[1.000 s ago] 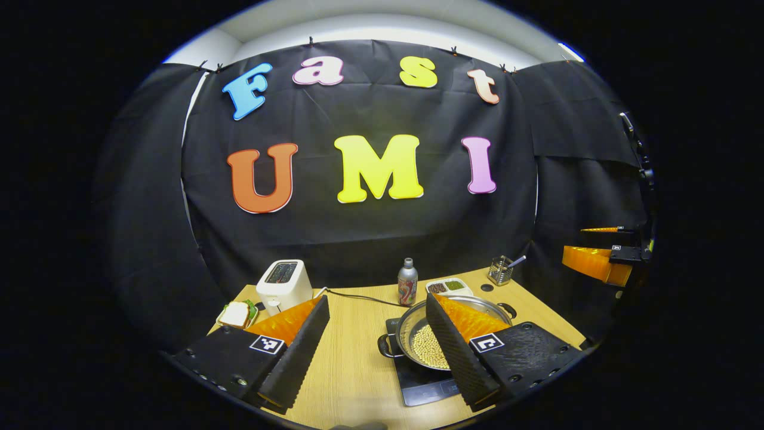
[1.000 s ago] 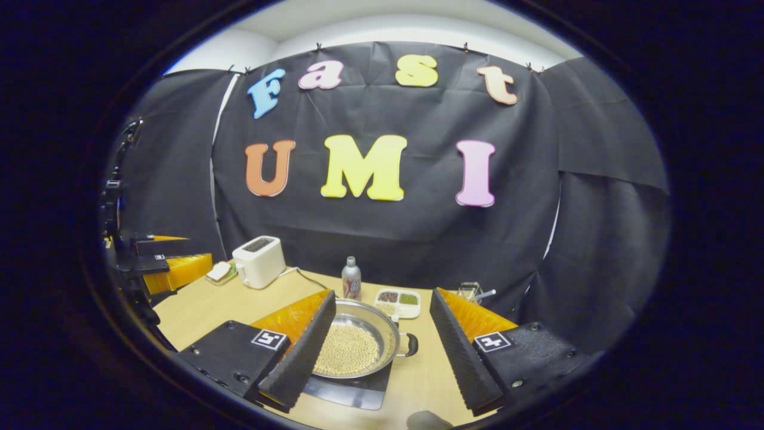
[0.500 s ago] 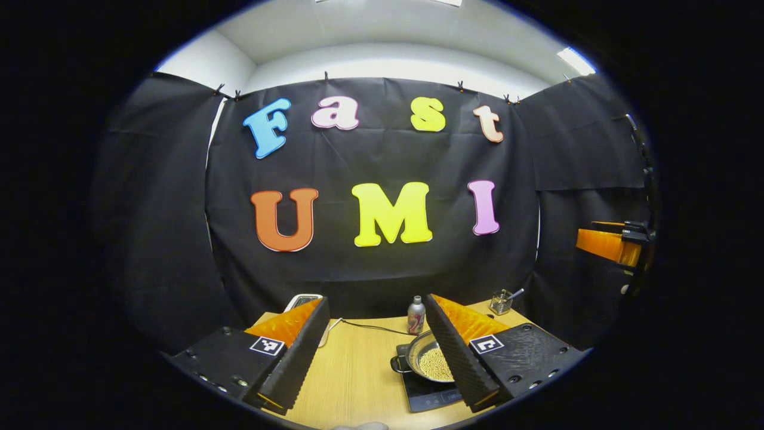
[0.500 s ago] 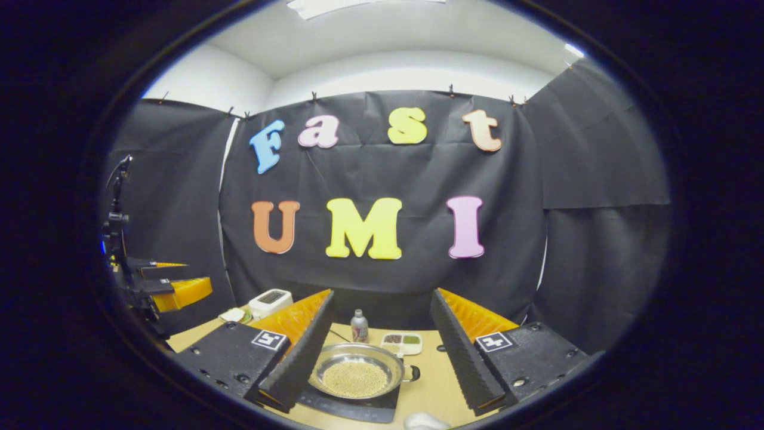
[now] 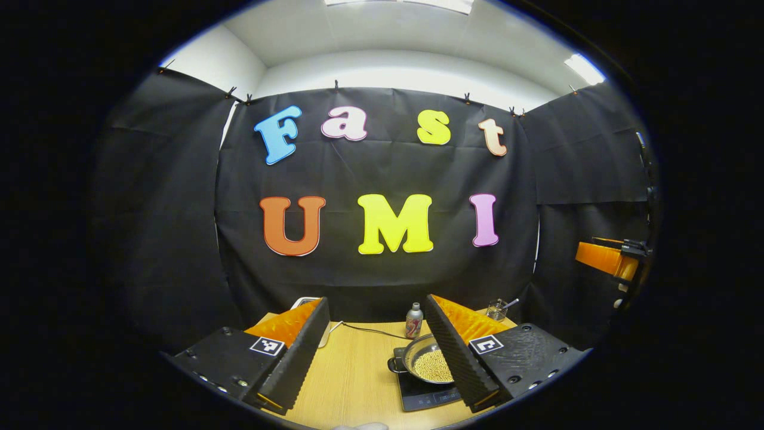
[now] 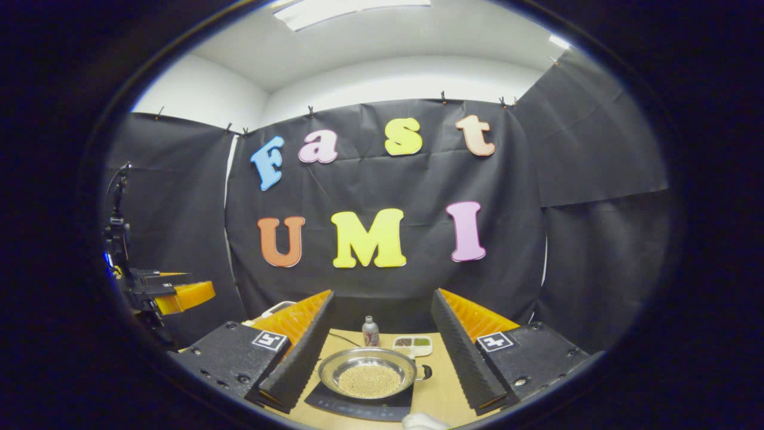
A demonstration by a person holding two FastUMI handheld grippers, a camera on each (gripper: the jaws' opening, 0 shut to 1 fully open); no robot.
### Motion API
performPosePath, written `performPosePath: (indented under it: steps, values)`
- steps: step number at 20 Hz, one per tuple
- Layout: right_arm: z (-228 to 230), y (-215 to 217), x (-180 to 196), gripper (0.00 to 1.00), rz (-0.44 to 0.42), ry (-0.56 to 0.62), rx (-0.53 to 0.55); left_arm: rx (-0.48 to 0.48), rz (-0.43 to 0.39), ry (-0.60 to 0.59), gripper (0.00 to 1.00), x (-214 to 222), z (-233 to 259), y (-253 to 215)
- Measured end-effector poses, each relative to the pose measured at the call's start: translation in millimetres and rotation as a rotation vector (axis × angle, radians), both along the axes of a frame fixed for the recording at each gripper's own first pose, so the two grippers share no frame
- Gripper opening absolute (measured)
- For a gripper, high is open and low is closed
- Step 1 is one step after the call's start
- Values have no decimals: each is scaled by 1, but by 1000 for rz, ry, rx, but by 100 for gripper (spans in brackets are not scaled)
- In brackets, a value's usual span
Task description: First push the handle of the pot to place it horizontally, then grasp the pot with both hands and set it on the induction cooktop.
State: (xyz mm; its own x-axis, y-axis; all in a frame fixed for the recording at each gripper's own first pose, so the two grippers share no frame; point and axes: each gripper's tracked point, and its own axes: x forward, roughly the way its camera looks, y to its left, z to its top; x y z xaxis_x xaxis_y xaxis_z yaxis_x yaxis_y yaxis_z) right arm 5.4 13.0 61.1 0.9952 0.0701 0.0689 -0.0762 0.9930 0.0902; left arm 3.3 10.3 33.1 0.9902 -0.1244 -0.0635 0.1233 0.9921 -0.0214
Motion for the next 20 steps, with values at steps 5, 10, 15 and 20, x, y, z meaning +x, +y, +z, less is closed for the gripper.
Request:
performPosePath:
  steps: [5, 10, 15, 20]
  values:
    - [7, 12, 6, 100, 21, 4, -6, 1, 13, 5, 96, -6, -1, 5]
    - [6, 25, 9, 100, 47, 8, -37, -20, 30, 5, 96, -5, 1, 10]
    - [2, 28, 13, 100, 54, 30, -49, -19, 36, 16, 96, -7, -4, 13]
    - [1, 29, 14, 100, 55, 29, -58, -21, 40, 28, 96, -9, -7, 16]
